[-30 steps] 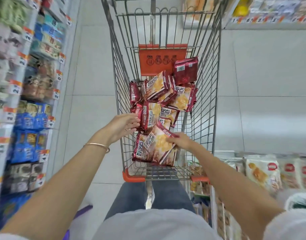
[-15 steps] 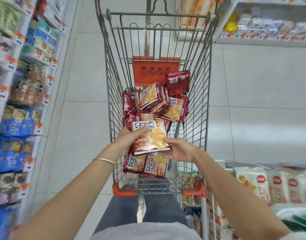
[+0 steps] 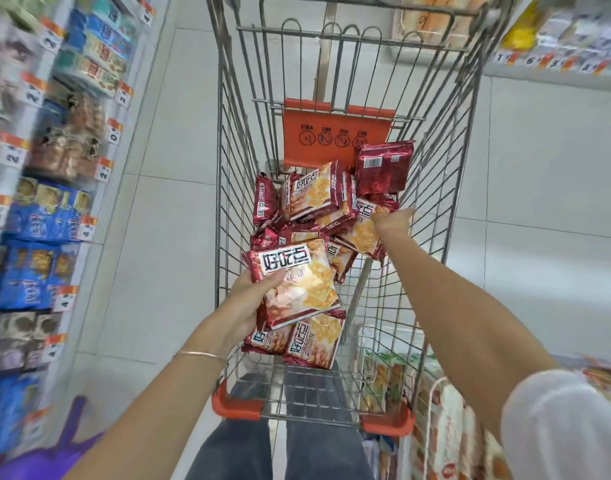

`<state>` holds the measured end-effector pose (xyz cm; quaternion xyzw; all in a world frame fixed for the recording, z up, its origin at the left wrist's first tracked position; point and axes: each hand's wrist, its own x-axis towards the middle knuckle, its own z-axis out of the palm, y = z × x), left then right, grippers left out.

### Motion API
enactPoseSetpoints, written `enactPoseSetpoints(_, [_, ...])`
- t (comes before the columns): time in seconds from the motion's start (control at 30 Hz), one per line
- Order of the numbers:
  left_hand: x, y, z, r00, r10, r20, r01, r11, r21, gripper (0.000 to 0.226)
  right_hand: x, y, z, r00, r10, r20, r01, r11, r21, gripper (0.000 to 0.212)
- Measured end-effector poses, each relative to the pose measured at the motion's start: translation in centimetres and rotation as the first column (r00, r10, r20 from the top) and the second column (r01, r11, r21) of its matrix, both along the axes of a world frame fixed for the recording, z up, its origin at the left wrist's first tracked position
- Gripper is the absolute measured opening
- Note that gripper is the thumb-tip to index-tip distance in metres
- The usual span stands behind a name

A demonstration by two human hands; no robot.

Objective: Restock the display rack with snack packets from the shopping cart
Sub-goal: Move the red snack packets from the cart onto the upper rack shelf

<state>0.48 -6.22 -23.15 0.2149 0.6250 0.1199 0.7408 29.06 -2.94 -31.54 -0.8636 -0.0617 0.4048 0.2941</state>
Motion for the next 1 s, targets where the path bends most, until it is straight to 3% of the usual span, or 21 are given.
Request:
enactPoseSetpoints(0.07, [0.2, -0.1, -0.3, 1.000, -0.006, -0.003, 0.006, 1.000, 0.013, 0.041, -0.3, -0.1, -1.0, 0.999, 0.046, 0.024, -0.044, 0.996, -0.079, 0.065])
enactPoseSetpoints(0.17, [0.7, -0.2, -0.4, 0.998, -0.041, -0.054, 0.044, 0.997, 0.057, 0.043, -1.8, -0.8, -0.5, 0.978, 0.128, 0.162, -0.123, 0.992, -0.040, 0.021])
enactPoseSetpoints(0.27, [1.2, -0.3, 0.2, 0.992, -0.064, -0.109, 0.070, 0.996, 0.057, 0.041, -2.5, -1.6, 1.5, 0.966, 0.083, 0.243, -0.126, 0.978, 0.168, 0.023])
enactPoseSetpoints(0.33, [1.4, -0.3, 0.2, 0.985, -0.068, -0.159, 0.081, 0.994, 0.074, 0.073, -1.9, -2.9, 4.3, 0.963, 0.093, 0.251, -0.153, 0.960, 0.233, 0.022])
enactPoseSetpoints(0.4, [1.5, -0.3, 0.3, 0.982, -0.039, -0.185, 0.055, 0.995, 0.086, 0.092, -0.8, -4.1, 7.4, 0.981, 0.061, 0.187, -0.116, 0.947, 0.301, 0.018])
enactPoseSetpoints(0.5, [1.5, 0.4, 0.2, 0.983, -0.014, -0.185, 0.023, 0.999, 0.044, 0.099, -0.1, -5.4, 11.4, 0.984, 0.142, -0.112, -0.087, 0.915, 0.395, 0.006])
enactPoseSetpoints(0.6, [-0.5, 1.6, -6.5, 0.983, -0.101, -0.155, 0.104, 0.994, 0.012, 0.106, -1.2, -6.4, 12.2, 0.812, 0.382, -0.441, -0.209, 0.896, 0.391, 0.015])
enactPoseSetpoints(0.63, [-0.3, 1.8, -5.5, 0.979, -0.159, -0.128, 0.160, 0.987, -0.004, 0.105, -2.0, -6.7, 11.9, 0.766, 0.408, -0.497, -0.236, 0.897, 0.373, 0.025])
enactPoseSetpoints(0.73, [2.3, 1.3, 3.4, 0.972, -0.219, -0.087, 0.215, 0.976, -0.043, 0.096, -4.3, -7.9, 9.5, 0.718, 0.435, -0.543, -0.263, 0.892, 0.367, 0.098])
enactPoseSetpoints(0.8, [3.2, 1.0, 7.3, 0.973, -0.233, -0.004, 0.233, 0.972, -0.017, 0.096, -5.4, -8.6, 8.0, 0.709, 0.417, -0.569, -0.193, 0.891, 0.412, 0.123])
enactPoseSetpoints(0.9, [2.6, 1.3, 10.0, 0.932, -0.361, 0.039, 0.355, 0.929, 0.104, 0.104, -7.7, -9.6, 11.8, 0.754, 0.332, -0.566, -0.089, 0.906, 0.413, 0.120])
enactPoseSetpoints(0.93, [2.2, 1.5, 10.9, 0.917, -0.395, 0.058, 0.386, 0.914, 0.127, 0.103, -8.3, -10.1, 13.5, 0.774, 0.312, -0.551, -0.075, 0.909, 0.409, 0.110])
enactPoseSetpoints(1.0, [1.6, 1.7, 13.1, 0.879, -0.473, 0.057, 0.459, 0.874, 0.162, 0.107, -9.1, -11.3, 16.1, 0.801, 0.293, -0.522, -0.043, 0.898, 0.438, 0.070])
